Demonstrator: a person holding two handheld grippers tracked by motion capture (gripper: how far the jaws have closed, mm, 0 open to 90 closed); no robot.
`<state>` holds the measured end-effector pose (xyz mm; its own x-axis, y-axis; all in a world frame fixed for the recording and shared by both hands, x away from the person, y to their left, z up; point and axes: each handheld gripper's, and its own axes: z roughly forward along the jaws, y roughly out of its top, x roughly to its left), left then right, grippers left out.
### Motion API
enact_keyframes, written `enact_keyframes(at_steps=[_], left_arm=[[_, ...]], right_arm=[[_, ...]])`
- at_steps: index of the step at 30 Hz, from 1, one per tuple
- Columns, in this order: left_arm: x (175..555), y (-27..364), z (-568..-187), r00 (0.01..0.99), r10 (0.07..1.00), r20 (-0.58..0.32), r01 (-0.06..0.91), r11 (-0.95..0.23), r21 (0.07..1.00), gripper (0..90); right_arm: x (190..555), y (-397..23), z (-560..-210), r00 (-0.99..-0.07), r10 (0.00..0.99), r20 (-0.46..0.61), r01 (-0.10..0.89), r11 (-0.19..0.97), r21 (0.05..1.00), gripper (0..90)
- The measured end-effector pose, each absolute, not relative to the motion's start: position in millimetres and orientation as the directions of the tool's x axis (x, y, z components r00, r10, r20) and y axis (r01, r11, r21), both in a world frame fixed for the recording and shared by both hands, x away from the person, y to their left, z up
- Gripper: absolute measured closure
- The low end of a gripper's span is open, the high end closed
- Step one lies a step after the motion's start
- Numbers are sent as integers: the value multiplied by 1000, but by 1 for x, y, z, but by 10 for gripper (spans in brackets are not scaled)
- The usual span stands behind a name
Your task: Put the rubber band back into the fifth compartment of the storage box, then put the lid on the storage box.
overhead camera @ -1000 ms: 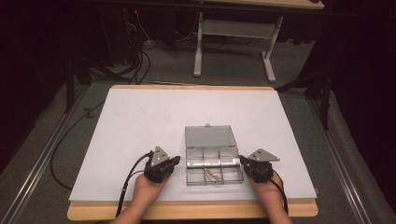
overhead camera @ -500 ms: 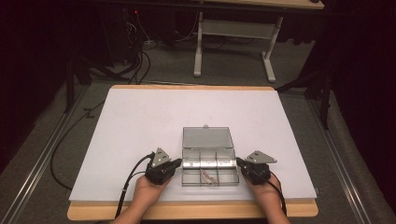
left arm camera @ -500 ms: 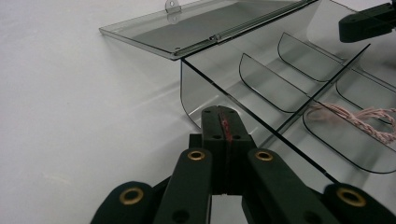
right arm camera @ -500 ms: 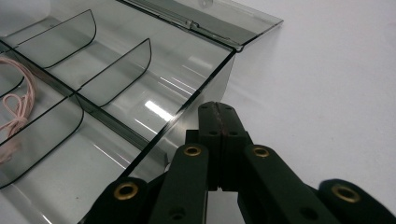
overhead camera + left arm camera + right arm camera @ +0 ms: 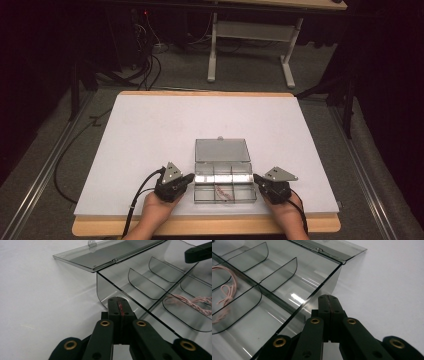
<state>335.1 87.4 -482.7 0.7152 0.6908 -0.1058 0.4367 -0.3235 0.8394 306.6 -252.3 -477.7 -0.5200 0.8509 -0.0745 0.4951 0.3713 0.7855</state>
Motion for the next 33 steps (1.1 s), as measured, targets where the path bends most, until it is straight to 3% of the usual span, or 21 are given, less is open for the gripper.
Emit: enact_keyframes(at_steps=[17, 23, 33], left_arm=[[360, 95, -475, 672, 732, -113, 460, -293, 838, 900], [389, 90, -478, 650, 752, -105, 482, -302, 822, 900], [414, 78, -485, 642, 755, -132, 543, -326, 774, 900]], right_arm=[[322, -261, -467, -484, 874, -46, 504, 322, 802, 900], [345, -265, -469, -449, 894, -18, 527, 280, 802, 900], [376, -258, -479, -459, 888, -21, 572, 314, 758, 900]])
